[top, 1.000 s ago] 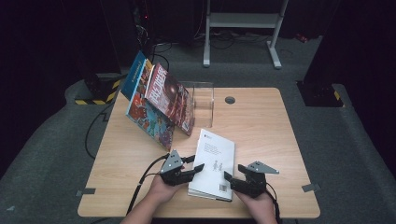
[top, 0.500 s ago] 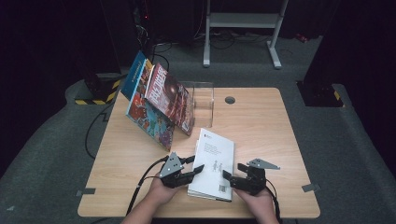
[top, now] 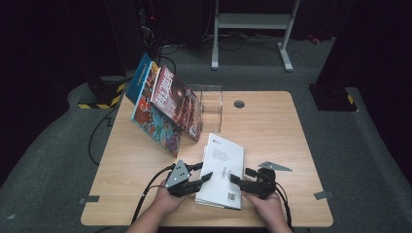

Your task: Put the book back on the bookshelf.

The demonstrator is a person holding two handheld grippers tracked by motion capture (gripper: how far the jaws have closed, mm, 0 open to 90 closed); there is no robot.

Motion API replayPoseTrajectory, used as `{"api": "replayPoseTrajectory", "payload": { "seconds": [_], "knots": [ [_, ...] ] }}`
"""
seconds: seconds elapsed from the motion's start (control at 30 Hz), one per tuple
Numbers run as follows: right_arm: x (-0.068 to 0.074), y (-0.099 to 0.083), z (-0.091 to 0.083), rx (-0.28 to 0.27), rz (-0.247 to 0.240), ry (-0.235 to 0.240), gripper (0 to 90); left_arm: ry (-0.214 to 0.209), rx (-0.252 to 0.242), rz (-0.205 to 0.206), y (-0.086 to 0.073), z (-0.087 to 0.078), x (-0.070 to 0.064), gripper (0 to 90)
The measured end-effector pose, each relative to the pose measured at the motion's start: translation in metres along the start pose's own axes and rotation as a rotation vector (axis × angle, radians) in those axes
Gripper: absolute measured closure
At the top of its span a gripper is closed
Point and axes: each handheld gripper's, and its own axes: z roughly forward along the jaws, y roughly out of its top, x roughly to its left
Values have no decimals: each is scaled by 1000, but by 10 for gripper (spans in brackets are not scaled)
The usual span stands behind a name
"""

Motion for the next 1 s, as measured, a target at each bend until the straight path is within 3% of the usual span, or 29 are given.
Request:
{"api": "replayPoseTrajectory", "payload": {
  "seconds": [0.43, 0.77, 1.0],
  "knots": [
    [-6, 1, 7, 4, 60, 66, 73, 1, -2, 15, 0, -2, 0, 546],
    [-5, 1, 5, -16, 61, 82, 71, 2, -33, 63, 2, -5, -5, 546],
    [-11, 1, 4, -22, 84, 129, 69, 1, -52, 90, 2, -7, -8, 546]
  ]
}}
